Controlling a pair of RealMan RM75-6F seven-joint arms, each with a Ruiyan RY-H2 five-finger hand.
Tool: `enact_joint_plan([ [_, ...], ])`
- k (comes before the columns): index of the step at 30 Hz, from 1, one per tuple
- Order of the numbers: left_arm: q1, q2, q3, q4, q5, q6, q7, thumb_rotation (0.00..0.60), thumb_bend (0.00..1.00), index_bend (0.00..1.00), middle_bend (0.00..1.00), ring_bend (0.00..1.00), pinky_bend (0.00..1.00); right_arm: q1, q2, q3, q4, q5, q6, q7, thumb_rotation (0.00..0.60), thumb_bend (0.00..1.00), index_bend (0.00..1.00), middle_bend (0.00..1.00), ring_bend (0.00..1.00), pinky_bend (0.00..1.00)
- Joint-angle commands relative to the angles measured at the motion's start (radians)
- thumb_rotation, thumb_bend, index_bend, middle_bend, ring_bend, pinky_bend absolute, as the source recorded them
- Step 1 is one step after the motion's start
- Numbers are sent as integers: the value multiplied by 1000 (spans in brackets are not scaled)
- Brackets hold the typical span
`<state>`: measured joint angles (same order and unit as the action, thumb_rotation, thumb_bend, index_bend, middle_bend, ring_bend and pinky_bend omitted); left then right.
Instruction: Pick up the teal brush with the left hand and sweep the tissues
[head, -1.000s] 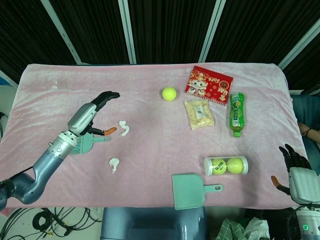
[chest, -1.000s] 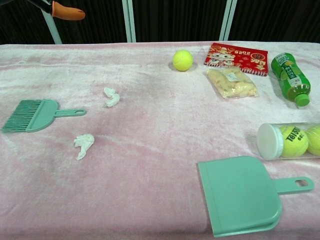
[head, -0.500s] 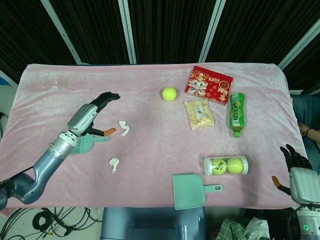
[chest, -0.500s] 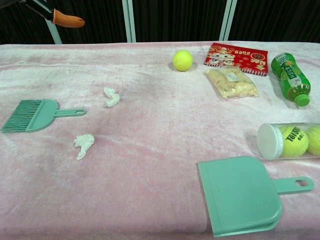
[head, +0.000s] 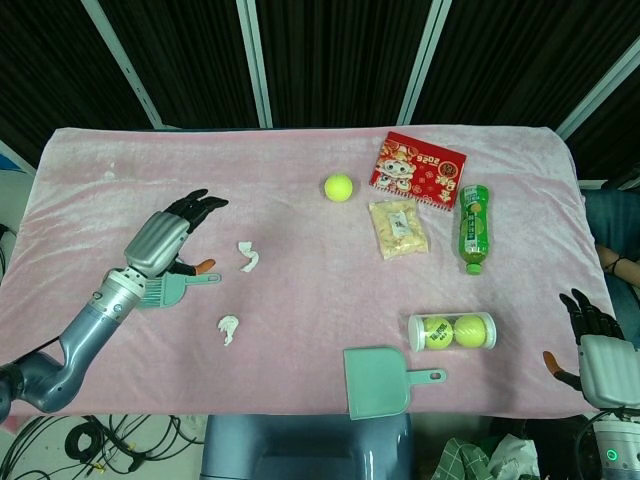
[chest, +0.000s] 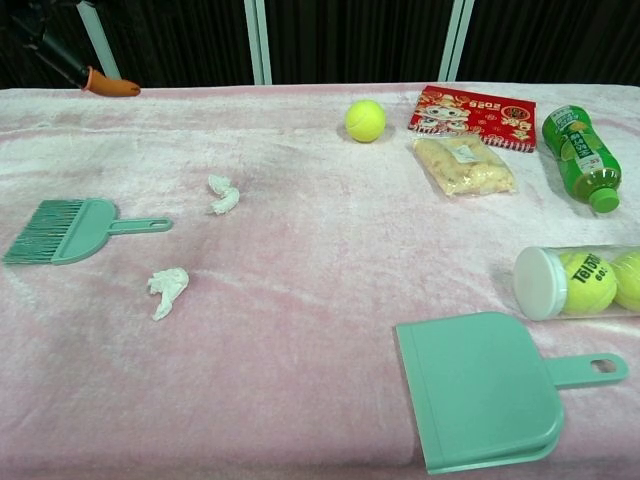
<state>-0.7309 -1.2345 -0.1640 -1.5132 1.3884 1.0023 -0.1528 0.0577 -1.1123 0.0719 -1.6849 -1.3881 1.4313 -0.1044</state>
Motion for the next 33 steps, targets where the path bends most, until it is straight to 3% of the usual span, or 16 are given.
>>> enact_joint_plan([
  [1, 18, -22, 50, 27, -77, -35, 213, 600, 231, 108, 188, 0, 159, 0, 0, 0, -1, 0, 0, 0, 600, 197, 135, 59, 147, 175],
  [5, 27, -53, 83, 39, -148, -66, 363, 600, 232, 138, 236, 0, 157, -1, 0, 0, -2, 0, 0, 0, 600, 197, 135, 59, 147, 175],
  [12, 46, -93, 81, 40, -202, -60, 379, 600, 231, 195, 285, 0, 157, -1, 0, 0, 0, -3, 3, 7, 600, 197, 134, 59, 147, 175],
  [21, 38, -171, 97, 118, -307, -98, 517, 600, 243, 265, 338, 0, 152, 0, 0, 0, 2, -8, 3, 15, 600, 197, 135, 59, 147, 175],
  [33, 13, -248, 68, 201, -332, -128, 515, 600, 293, 357, 371, 9, 148, 1, 1, 1, 2, -5, -1, 20, 600, 199, 135, 59, 147, 175],
])
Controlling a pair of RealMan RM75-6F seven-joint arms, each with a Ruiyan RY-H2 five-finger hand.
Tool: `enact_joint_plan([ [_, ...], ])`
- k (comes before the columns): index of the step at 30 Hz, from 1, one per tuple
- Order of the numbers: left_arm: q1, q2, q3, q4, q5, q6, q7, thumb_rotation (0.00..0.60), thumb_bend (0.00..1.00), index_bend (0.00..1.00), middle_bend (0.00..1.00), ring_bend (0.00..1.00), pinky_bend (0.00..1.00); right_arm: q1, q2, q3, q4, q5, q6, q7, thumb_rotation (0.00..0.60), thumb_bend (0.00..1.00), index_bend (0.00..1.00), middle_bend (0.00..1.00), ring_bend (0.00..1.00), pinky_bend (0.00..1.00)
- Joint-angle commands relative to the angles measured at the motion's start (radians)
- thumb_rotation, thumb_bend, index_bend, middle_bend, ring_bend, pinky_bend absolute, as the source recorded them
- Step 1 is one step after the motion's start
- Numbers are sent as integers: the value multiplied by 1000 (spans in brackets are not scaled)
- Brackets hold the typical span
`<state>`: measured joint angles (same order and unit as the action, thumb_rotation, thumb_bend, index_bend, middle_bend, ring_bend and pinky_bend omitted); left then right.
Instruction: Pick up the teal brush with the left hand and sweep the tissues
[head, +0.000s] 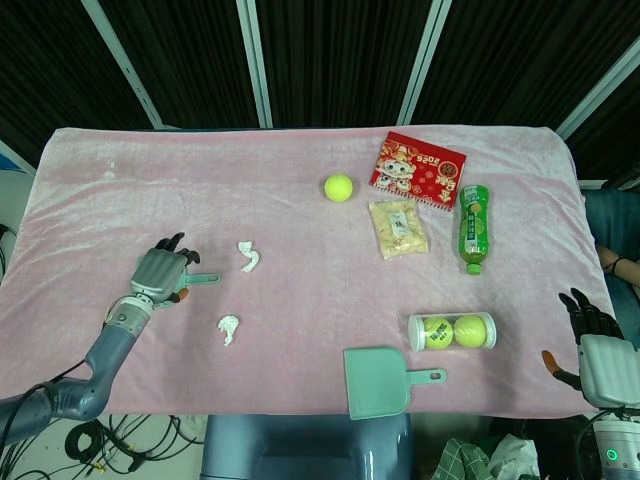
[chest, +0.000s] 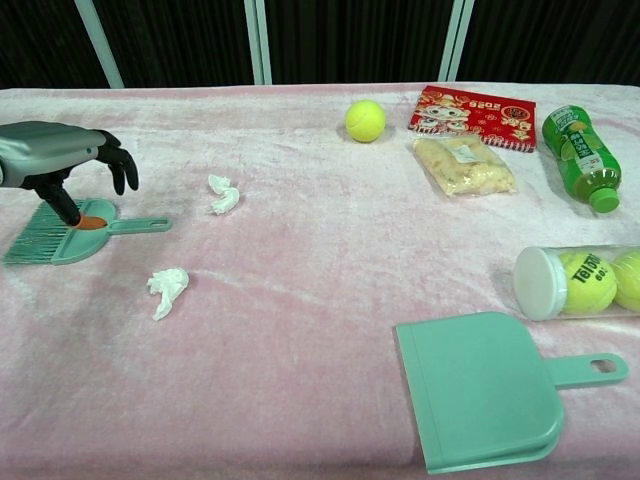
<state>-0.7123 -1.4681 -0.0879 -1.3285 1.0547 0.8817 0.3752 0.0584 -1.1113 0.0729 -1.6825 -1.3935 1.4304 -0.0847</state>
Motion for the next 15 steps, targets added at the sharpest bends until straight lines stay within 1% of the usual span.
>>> enact_joint_plan([
  [1, -7, -16, -8, 19, 3, -7, -12, 600, 293, 360, 376, 14, 148, 0, 1, 0, 0, 0, -1, 1, 600, 199, 135, 59, 147, 175],
  [7, -17, -51, 1, 57, -23, -32, 27, 600, 293, 361, 380, 17, 148, 0, 2, 2, -1, 6, -3, 8, 600, 200, 134, 59, 147, 175],
  [15, -18, -80, -1, 90, -28, -23, 44, 600, 293, 378, 426, 36, 148, 1, 3, 3, -1, 9, -6, 11, 600, 200, 134, 59, 147, 175],
])
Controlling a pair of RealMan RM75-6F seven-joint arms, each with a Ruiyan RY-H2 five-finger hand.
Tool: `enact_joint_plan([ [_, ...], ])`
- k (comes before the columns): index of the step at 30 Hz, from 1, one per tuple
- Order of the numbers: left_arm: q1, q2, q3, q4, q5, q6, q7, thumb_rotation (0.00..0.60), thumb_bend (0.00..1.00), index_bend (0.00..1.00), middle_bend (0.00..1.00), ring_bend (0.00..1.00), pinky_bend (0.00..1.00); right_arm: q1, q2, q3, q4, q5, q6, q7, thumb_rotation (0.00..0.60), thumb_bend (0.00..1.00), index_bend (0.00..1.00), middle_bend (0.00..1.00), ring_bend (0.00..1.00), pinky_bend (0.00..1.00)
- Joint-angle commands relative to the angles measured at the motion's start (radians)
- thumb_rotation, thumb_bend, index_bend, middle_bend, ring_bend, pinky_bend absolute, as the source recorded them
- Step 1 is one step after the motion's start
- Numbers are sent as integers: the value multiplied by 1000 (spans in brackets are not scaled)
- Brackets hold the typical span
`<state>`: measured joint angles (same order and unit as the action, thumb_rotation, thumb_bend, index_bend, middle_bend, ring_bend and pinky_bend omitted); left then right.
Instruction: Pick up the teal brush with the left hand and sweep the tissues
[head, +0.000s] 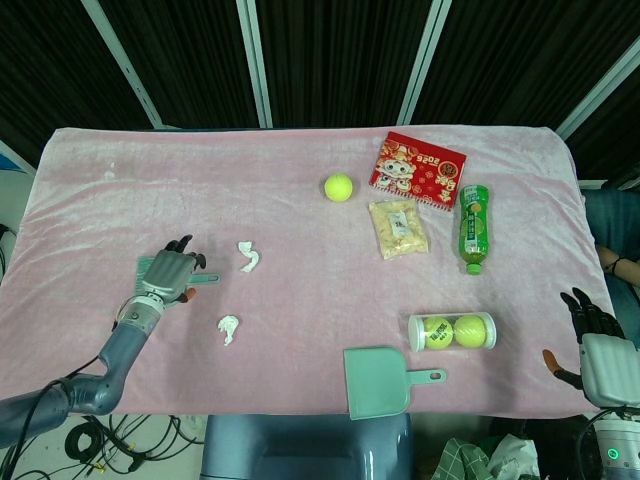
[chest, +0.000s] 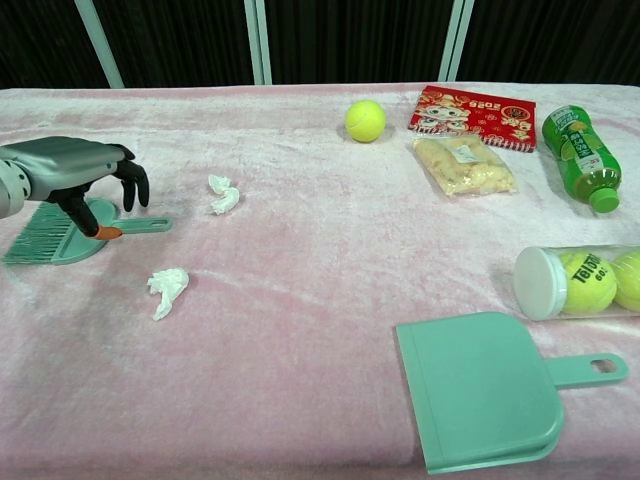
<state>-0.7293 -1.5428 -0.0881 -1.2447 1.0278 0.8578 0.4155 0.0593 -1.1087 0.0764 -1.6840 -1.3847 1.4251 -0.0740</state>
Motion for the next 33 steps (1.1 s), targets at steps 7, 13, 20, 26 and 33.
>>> enact_joint_plan([
  [7, -14, -45, -5, 63, -17, -18, 23, 600, 293, 385, 428, 37, 148, 0, 1, 4, -1, 10, -2, 5, 600, 200, 135, 59, 147, 175],
  [13, -19, -64, -10, 91, -11, -31, 5, 600, 295, 400, 436, 40, 148, -1, 0, 6, -2, 15, -1, 5, 600, 200, 134, 59, 147, 175],
  [20, -17, -79, -4, 116, 11, -44, -20, 600, 338, 436, 496, 57, 148, 0, 1, 6, -3, 15, -3, 6, 600, 212, 135, 59, 147, 175],
  [26, -18, -86, -11, 124, 3, -49, -16, 600, 339, 448, 493, 57, 148, 0, 1, 5, -2, 14, -3, 8, 600, 216, 135, 59, 147, 175],
  [33, -22, -75, -11, 105, -3, -68, -13, 600, 349, 455, 496, 57, 148, 0, 1, 5, -2, 14, -3, 9, 600, 215, 135, 59, 147, 175],
])
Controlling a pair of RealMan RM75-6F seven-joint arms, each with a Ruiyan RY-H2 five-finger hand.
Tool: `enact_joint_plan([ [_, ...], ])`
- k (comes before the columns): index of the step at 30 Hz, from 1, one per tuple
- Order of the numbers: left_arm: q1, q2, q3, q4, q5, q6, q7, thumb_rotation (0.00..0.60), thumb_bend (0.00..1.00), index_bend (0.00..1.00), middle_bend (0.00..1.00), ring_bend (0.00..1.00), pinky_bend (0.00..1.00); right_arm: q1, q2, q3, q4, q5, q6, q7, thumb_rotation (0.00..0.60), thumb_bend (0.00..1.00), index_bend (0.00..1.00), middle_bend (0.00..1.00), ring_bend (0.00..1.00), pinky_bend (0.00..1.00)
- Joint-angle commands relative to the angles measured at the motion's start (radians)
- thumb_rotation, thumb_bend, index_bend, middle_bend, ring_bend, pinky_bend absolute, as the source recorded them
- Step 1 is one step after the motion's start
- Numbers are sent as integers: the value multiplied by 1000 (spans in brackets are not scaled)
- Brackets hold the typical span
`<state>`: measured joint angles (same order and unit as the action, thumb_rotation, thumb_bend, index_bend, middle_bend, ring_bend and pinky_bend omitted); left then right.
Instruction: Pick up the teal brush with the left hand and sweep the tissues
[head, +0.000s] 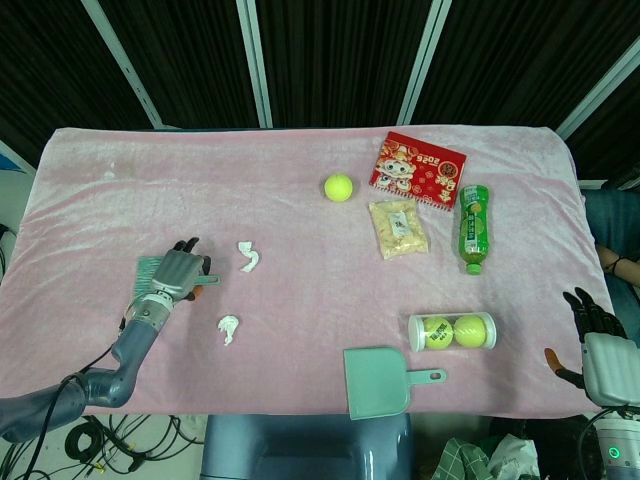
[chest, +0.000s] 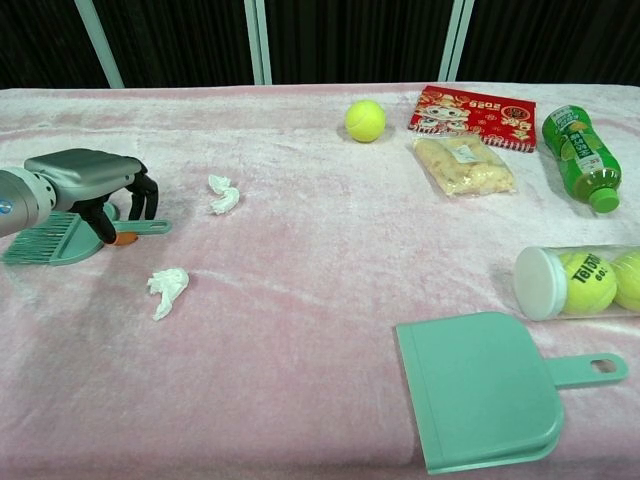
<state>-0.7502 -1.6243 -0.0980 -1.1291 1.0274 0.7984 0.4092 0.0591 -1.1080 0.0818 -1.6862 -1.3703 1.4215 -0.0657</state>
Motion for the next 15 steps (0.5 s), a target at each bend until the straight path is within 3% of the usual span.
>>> enact_joint_plan([
  [1, -1, 8, -2, -14, -2, -9, -10, 600, 357, 460, 499, 59, 148, 0, 0, 0, 0, 0, 1, 0, 600, 215, 135, 59, 147, 175],
  [7, 6, 51, -19, -68, -7, 0, -35, 600, 377, 473, 513, 63, 147, -1, 0, 1, 1, 1, 2, 1, 600, 216, 135, 59, 147, 175],
  [15, 61, 205, -46, -304, 110, 74, -225, 600, 378, 484, 511, 63, 134, -2, -1, -1, -1, 0, 3, -6, 600, 216, 135, 59, 147, 176],
])
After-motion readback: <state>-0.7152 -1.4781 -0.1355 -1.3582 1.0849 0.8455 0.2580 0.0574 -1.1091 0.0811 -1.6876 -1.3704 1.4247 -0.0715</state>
